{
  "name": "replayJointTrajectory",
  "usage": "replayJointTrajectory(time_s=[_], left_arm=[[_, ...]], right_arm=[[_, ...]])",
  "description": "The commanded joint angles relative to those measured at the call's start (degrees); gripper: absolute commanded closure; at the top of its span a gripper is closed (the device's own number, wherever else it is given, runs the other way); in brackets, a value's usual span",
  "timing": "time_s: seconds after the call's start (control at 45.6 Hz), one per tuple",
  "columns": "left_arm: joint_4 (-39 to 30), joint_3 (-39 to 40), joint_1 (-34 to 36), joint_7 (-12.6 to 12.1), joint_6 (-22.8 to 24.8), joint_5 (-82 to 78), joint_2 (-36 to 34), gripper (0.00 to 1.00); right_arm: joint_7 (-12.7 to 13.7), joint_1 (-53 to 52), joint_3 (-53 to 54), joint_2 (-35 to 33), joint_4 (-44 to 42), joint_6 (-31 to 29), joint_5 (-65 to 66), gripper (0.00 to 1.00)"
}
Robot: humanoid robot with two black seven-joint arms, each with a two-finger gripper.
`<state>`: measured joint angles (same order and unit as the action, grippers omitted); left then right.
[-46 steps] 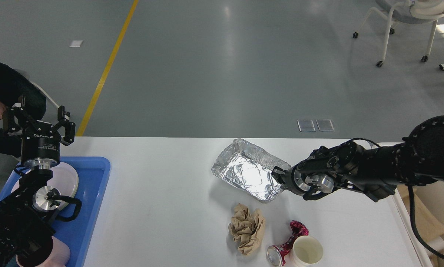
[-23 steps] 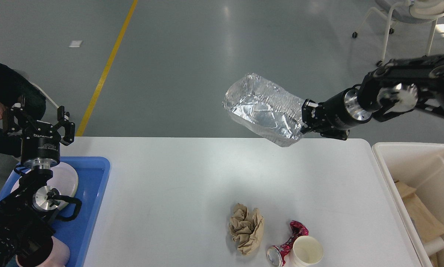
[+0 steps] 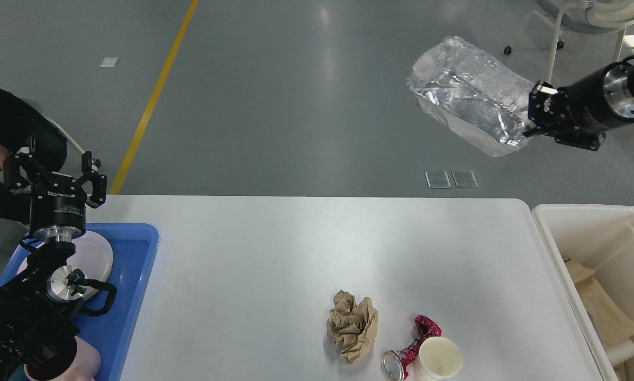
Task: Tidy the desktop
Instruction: 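Carry the foil tray over the white bin and drop it, then move the right gripper down toward the white paper cup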
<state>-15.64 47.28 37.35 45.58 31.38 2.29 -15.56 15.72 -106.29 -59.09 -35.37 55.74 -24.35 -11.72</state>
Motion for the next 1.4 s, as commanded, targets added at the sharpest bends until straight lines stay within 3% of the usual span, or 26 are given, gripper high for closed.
replayJointTrajectory(time_s=[0.0, 0.307, 0.461, 0.504, 0.592, 0.614, 0.965, 1.097, 1.382], left_arm=[[0.0, 0.0, 0.0, 0.0, 0.0, 0.0, 0.0, 0.03], [0.0, 0.0, 0.0, -0.1, 0.0, 0.0, 0.0, 0.03], [0.0, 0.0, 0.0, 0.0, 0.0, 0.0, 0.0, 0.03], [0.0, 0.0, 0.0, 0.0, 0.0, 0.0, 0.0, 0.03], [0.0, 0.0, 0.0, -0.1, 0.0, 0.0, 0.0, 0.03], [0.0, 0.0, 0.0, 0.0, 0.0, 0.0, 0.0, 0.03], [0.0, 0.0, 0.0, 0.0, 0.0, 0.0, 0.0, 0.03], [0.0, 0.0, 0.0, 0.0, 0.0, 0.0, 0.0, 0.03], [0.0, 0.0, 0.0, 0.0, 0.0, 0.0, 0.0, 0.03]], right_arm=[[0.0, 10.6, -0.8, -2.9, -4.8, 7.2, -0.1, 1.00], [0.0, 32.4, 0.9, -5.7, -13.2, 25.9, -0.4, 1.00], [0.0, 38.0, 0.9, -5.6, -13.5, 28.8, -0.3, 1.00], [-0.1, 39.2, 0.9, -5.6, -13.6, 28.8, -0.1, 0.80], [-0.1, 40.8, 1.1, -5.5, -14.9, 29.8, 0.0, 0.06], [-0.1, 41.1, 1.3, -5.2, -16.3, 29.7, -0.1, 0.00], [-0.1, 41.6, 5.1, -4.6, -16.2, 28.6, -0.3, 0.00], [0.0, 35.0, 4.4, -2.3, -14.2, 27.9, -0.2, 0.00], [0.1, 15.7, -0.9, 8.4, -11.9, 14.3, -0.2, 0.00]])
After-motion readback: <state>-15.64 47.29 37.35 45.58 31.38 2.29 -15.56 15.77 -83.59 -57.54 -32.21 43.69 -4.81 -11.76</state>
